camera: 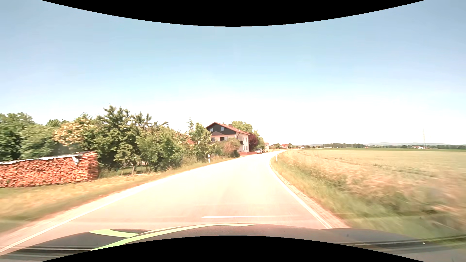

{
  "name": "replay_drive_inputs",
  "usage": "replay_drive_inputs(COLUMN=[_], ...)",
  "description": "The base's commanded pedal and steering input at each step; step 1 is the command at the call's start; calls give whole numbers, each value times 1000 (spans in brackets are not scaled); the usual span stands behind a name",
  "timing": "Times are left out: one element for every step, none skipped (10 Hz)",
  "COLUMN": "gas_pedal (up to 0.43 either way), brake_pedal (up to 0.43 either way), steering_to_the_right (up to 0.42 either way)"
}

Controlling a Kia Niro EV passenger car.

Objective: Follow the waypoints while adhering to traffic rules and regulations

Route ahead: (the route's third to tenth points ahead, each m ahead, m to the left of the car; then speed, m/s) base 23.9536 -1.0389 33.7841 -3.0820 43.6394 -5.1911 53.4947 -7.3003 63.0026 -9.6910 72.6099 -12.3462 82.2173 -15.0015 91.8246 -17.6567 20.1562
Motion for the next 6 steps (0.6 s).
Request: replay_drive_inputs(gas_pedal=[150, 150, 150, 150, 150, 150], brake_pedal=[0, 0, 0, 0, 0, 0], steering_to_the_right=[41, 41, 41, 41, 41, 40])
